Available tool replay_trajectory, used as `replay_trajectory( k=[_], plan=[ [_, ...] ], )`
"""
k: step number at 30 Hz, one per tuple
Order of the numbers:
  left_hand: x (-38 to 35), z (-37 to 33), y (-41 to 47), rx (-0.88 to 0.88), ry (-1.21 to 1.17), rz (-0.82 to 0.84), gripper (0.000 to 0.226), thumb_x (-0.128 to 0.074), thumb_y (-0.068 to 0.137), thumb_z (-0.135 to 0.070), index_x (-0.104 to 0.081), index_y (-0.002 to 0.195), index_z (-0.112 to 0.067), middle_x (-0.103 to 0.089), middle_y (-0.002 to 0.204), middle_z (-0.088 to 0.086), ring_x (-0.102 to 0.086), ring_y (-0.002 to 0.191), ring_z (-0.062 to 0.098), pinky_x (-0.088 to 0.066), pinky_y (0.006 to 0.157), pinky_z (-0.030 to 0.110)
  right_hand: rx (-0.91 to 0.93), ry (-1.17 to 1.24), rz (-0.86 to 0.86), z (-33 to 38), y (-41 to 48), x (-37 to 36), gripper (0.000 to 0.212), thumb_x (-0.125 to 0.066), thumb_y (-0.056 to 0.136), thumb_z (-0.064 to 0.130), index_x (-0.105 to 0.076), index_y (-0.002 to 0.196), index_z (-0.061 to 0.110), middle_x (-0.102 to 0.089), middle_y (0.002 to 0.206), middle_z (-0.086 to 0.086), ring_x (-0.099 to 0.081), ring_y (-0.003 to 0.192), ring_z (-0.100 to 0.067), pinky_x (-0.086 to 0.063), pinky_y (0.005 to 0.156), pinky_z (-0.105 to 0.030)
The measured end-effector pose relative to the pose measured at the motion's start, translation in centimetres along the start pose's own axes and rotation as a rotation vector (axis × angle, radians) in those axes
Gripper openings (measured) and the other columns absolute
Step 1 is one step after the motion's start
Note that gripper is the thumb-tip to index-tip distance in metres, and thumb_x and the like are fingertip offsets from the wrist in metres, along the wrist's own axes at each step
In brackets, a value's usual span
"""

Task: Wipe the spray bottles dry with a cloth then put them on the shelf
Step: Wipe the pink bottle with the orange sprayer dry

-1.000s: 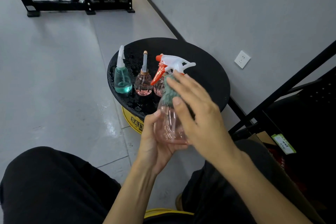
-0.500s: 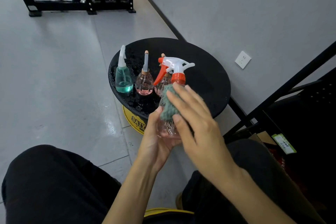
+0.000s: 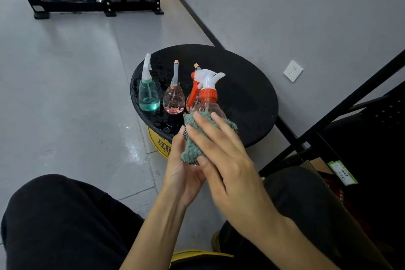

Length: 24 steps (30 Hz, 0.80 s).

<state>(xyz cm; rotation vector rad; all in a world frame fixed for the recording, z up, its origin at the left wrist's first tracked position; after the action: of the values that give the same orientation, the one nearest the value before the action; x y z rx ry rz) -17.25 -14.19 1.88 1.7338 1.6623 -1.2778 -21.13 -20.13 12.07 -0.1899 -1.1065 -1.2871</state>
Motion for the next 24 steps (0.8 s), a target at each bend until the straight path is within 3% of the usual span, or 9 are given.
replay_trajectory(
  k=[1, 3, 7, 10, 12, 15, 21, 24],
  plan=[
    [0.1, 0.1, 0.0, 0.012, 0.004, -0.019, 0.049, -0.051, 0.088, -0.051, -0.072, 0.114, -0.015, -0.063, 0.128, 0.013, -0.061, 0.116, 0.024, -0.054, 0.089, 0.030, 0.010, -0.010, 0.003, 0.0, 0.0, 0.0, 0.046, -0.041, 0.091, 0.004, -0.051, 0.135, 0.003, -0.041, 0.149, -0.005, -0.018, 0.145, -0.012, -0.013, 0.119, -0.026],
    [0.2, 0.4, 0.2, 0.026, 0.001, -0.016, 0.046, -0.043, 0.094, -0.046, -0.072, 0.113, -0.016, -0.064, 0.126, 0.012, -0.062, 0.112, 0.021, -0.054, 0.085, 0.027, 0.016, -0.020, 0.024, -0.4, 0.5, 0.3, 0.046, -0.045, 0.092, 0.002, -0.051, 0.137, 0.008, -0.040, 0.150, 0.000, -0.021, 0.145, -0.012, -0.017, 0.119, -0.032],
    [-1.0, 0.7, 0.0, 0.036, 0.011, 0.054, 0.053, -0.032, 0.100, -0.041, -0.078, 0.086, -0.020, -0.075, 0.084, 0.003, -0.072, 0.071, 0.014, -0.057, 0.053, 0.026, -0.055, 0.003, 0.008, -2.0, 2.9, 1.5, 0.044, -0.045, 0.096, 0.010, -0.049, 0.139, 0.015, -0.039, 0.150, 0.006, -0.020, 0.145, -0.010, -0.014, 0.119, -0.027],
    [-1.3, 0.9, -0.1, 0.055, 0.028, 0.057, 0.048, -0.033, 0.100, -0.043, -0.070, 0.100, -0.013, -0.073, 0.078, 0.006, -0.070, 0.060, 0.017, -0.054, 0.045, 0.026, -0.154, 0.003, -0.020, -3.4, 4.3, 1.9, 0.043, -0.040, 0.099, 0.019, -0.045, 0.141, 0.021, -0.035, 0.152, 0.010, -0.017, 0.145, -0.007, -0.015, 0.120, -0.040],
    [-1.1, 0.9, 0.0, 0.053, 0.016, 0.058, 0.051, -0.032, 0.100, -0.045, -0.072, 0.097, -0.013, -0.073, 0.077, 0.007, -0.069, 0.058, 0.017, -0.054, 0.044, 0.026, -0.188, -0.003, -0.015, -3.7, 4.2, 1.7, 0.044, -0.038, 0.100, 0.023, -0.042, 0.143, 0.022, -0.032, 0.153, 0.011, -0.016, 0.145, -0.006, -0.015, 0.120, -0.034],
    [-1.3, 0.9, -0.2, 0.048, 0.016, 0.095, 0.055, -0.034, 0.096, -0.052, -0.079, 0.088, -0.022, -0.075, 0.083, 0.003, -0.072, 0.069, 0.015, -0.057, 0.053, 0.029, -0.158, -0.045, -0.004, -2.7, 2.8, 1.1, 0.046, -0.035, 0.100, 0.025, -0.039, 0.145, 0.020, -0.031, 0.154, 0.009, -0.017, 0.145, -0.005, -0.009, 0.115, -0.012],
    [-1.3, 0.6, -0.5, 0.018, 0.026, 0.063, 0.046, -0.045, 0.088, -0.049, -0.078, 0.097, -0.019, -0.074, 0.105, 0.006, -0.071, 0.095, 0.017, -0.059, 0.075, 0.028, -0.101, -0.155, -0.009, -1.5, -0.2, 0.0, 0.051, -0.034, 0.096, 0.020, -0.037, 0.146, 0.018, -0.029, 0.155, 0.008, -0.016, 0.146, -0.009, -0.023, 0.118, -0.036],
    [-1.4, 0.8, -0.3, 0.019, 0.034, 0.072, 0.049, -0.038, 0.096, -0.043, -0.080, 0.082, -0.023, -0.076, 0.086, 0.000, -0.072, 0.076, 0.011, -0.059, 0.059, 0.026, -0.131, -0.072, 0.012, -2.3, 1.1, 0.4, 0.047, -0.038, 0.098, 0.018, -0.040, 0.145, 0.018, -0.032, 0.154, 0.009, -0.017, 0.146, -0.008, -0.015, 0.118, -0.023]
  ],
)
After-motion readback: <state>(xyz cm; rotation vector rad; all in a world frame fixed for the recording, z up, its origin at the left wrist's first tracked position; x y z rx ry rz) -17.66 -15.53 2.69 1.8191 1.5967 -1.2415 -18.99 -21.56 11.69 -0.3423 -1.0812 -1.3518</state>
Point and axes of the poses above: each hand's wrist, its own y-axis towards the middle knuckle, its own x-axis out of the back of the hand, z = x × y, the point moved 6 cm from there along y, towards the middle knuckle
